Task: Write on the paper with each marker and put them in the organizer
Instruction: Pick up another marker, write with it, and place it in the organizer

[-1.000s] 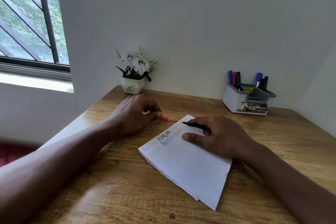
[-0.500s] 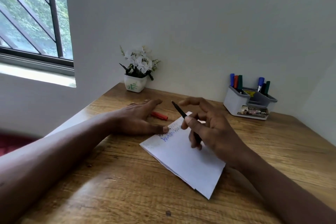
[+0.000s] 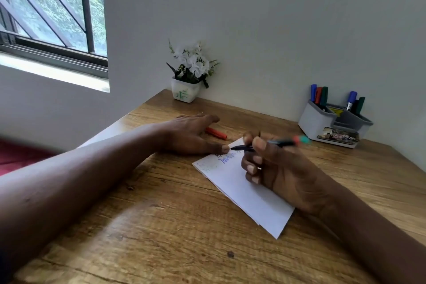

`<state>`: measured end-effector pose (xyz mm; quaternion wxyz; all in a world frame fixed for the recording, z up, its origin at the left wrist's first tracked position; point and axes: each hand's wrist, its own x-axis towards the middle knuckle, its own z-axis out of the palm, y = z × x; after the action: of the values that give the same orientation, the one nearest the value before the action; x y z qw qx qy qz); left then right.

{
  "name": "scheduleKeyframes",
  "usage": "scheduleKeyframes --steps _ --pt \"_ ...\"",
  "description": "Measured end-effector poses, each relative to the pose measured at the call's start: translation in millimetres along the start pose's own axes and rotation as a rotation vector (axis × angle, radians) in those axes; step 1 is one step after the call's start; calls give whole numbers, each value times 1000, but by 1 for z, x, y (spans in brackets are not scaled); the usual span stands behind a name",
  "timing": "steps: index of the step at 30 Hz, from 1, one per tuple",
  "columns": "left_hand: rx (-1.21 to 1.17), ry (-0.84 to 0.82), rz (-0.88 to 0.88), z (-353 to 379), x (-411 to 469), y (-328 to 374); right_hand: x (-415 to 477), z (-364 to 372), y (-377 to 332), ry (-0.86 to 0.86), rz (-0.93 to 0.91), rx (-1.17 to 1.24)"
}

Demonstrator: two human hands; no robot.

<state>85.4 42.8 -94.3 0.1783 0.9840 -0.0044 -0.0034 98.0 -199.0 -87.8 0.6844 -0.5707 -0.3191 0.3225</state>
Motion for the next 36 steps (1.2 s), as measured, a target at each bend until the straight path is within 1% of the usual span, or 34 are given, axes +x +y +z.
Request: scheduleKeyframes --steps 1,3,5,7,9,13,16,19,25,28,36 --pt "0 3 2 0 0 0 1 4 1 66 4 -58" --pt "-4 16 6 1 0 1 1 8 3 177 -1 -260" --pt "-8 25 7 1 0 1 0 9 4 171 -68 -386" --pt "-6 26 10 0 0 2 -3 13 5 122 -117 -423" --pt "-12 30 8 0 -1 3 -4 18 5 98 -126 -464" --pt "-29 41 6 0 -2 6 -5 21 3 75 -57 -566" --pt "-45 41 0 -1 -1 7 -4 24 2 96 -19 -657" --pt "-59 34 3 -2 0 7 -1 29 5 122 -92 -679" --pt "-66 31 14 -2 0 6 4 31 13 206 -194 -874" --pt "-62 29 21 -2 0 6 4 30 17 209 -218 -909" --pt "-61 39 31 -1 2 5 8 29 16 167 -209 -941"
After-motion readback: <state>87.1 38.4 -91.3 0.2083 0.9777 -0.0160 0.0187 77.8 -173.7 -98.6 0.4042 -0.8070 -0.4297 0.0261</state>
